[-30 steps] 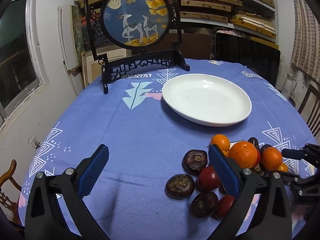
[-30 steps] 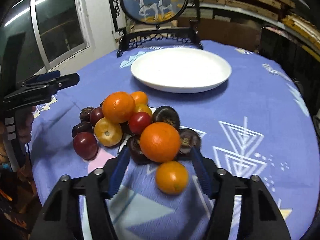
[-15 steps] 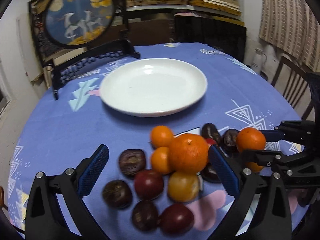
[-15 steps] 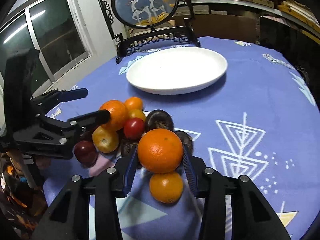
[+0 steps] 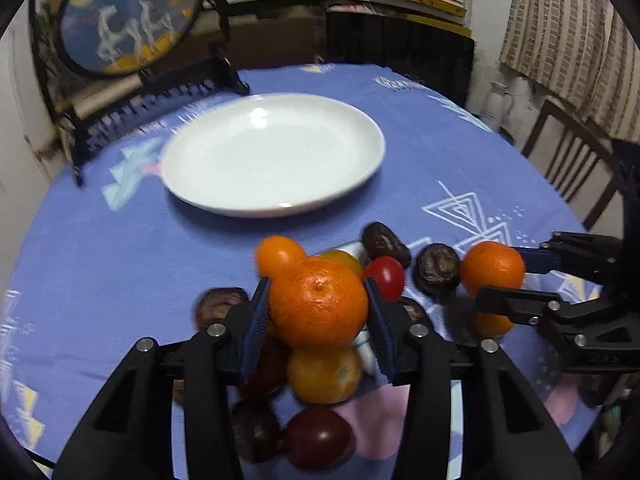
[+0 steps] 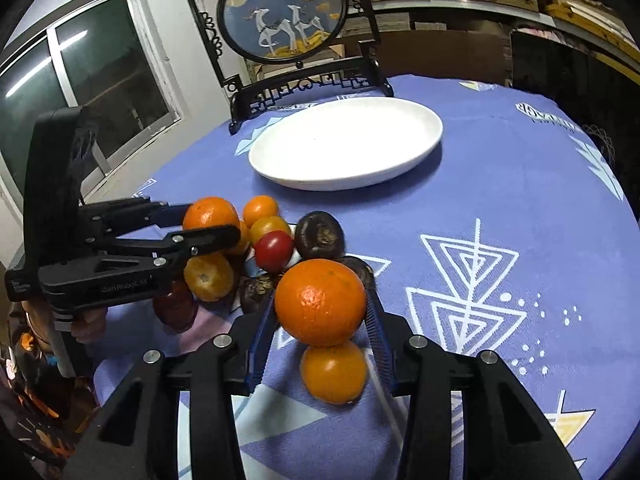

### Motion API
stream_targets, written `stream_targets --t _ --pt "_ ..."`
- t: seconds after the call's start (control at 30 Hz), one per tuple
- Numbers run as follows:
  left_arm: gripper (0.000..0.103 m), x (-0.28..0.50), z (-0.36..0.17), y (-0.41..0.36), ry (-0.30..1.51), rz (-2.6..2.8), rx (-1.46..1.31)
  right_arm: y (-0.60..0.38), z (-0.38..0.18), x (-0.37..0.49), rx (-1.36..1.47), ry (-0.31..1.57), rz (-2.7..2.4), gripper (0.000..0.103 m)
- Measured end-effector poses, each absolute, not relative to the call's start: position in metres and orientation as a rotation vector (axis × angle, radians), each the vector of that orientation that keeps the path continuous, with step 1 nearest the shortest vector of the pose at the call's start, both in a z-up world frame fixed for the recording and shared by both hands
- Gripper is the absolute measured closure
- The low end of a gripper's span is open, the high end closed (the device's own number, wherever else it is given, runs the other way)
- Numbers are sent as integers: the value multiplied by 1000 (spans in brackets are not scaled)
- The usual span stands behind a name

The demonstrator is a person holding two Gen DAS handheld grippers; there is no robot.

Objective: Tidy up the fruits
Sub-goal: 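Grasp a large orange with the right tool while the left tool grasps another orange, then carry both held oranges over the white plate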

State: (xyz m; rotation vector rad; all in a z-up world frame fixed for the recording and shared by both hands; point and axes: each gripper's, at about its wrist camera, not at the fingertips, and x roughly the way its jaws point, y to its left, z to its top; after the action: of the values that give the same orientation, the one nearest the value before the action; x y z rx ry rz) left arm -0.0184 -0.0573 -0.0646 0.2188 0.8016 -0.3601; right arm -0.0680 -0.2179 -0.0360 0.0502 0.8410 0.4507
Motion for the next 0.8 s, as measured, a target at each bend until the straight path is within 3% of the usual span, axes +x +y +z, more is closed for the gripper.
stream_targets --t 0.4,0.8 --pt "58 -27 -28 -40 700 -245 213 -192 -11 -79 30 763 518 59" --pt "58 10 -24 -42 690 -214 241 -192 0 -50 10 754 505 59"
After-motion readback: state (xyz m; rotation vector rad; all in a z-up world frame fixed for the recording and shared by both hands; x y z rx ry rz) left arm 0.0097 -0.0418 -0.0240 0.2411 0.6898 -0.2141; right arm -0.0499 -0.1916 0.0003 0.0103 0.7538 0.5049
